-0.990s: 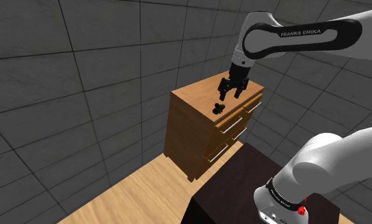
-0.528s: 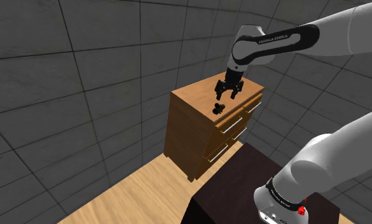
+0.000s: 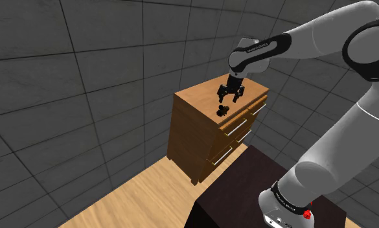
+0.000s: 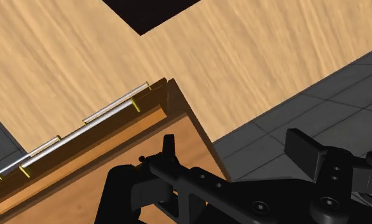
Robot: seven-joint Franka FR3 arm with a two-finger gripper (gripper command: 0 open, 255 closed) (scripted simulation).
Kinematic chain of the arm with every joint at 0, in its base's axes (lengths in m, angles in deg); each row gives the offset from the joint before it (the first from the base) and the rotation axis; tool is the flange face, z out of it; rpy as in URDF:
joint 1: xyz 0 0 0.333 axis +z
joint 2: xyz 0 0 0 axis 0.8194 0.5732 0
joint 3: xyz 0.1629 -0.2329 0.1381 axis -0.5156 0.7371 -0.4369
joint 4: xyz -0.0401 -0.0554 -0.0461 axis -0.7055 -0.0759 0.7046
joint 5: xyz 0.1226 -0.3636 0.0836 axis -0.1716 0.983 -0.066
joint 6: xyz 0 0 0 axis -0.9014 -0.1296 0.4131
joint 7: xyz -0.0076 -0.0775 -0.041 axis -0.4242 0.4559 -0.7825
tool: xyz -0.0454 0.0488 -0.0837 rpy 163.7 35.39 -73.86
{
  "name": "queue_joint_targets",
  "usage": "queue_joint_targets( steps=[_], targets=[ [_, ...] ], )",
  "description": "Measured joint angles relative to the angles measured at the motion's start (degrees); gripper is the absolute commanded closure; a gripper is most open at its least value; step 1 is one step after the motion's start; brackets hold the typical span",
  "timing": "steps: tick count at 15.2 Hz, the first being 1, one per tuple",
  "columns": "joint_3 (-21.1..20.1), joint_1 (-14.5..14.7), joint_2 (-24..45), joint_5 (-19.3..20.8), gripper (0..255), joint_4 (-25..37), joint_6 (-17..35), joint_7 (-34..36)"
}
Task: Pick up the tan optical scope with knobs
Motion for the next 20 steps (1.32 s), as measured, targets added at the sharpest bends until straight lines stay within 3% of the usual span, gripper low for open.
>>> queue_joint_targets(
  steps=[16, 20],
  targets=[
    [2.6, -9.5, 32.0, -9.8, 0, 26.4, 4.9, -4.3],
    [2.4, -10.7, 35.0, -10.7, 0, 28.2, 6.0, -5.1]
  ],
)
